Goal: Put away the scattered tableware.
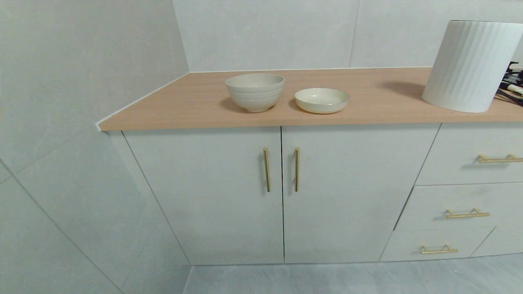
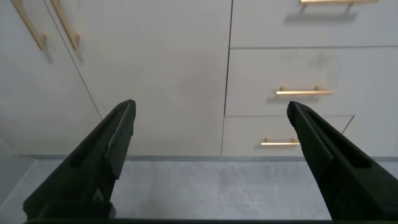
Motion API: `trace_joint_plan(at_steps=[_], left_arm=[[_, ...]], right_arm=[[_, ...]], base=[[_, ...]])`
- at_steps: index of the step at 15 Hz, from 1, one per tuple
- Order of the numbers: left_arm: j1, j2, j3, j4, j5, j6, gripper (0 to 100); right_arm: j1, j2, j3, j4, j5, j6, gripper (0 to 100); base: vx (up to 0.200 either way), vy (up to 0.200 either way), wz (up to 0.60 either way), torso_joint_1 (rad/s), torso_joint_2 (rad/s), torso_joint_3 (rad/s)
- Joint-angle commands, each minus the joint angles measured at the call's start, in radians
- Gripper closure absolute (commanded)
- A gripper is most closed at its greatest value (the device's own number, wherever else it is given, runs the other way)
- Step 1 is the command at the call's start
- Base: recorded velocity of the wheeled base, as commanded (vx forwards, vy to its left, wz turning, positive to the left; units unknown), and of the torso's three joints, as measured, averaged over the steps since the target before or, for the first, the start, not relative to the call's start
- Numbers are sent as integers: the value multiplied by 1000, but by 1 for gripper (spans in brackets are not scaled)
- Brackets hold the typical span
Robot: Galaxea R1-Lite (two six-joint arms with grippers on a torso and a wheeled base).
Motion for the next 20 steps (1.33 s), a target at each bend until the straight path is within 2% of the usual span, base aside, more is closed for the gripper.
trace_joint_plan(at_steps=[1,3,10,13,20], left_arm=[[0,0,0,0,1,0,0],[0,0,0,0,1,0,0],[0,0,0,0,1,0,0],[0,0,0,0,1,0,0],[0,0,0,0,1,0,0]], right_arm=[[0,1,0,0,0,0,0],[0,1,0,0,0,0,0],[0,1,0,0,0,-1,0],[0,1,0,0,0,-1,0],[0,1,0,1,0,-4,0]], base=[[0,0,0,-110,442,334],[0,0,0,-41,281,215],[0,0,0,-9,34,19],[200,0,0,-5,5,7],[0,0,0,0,0,0]])
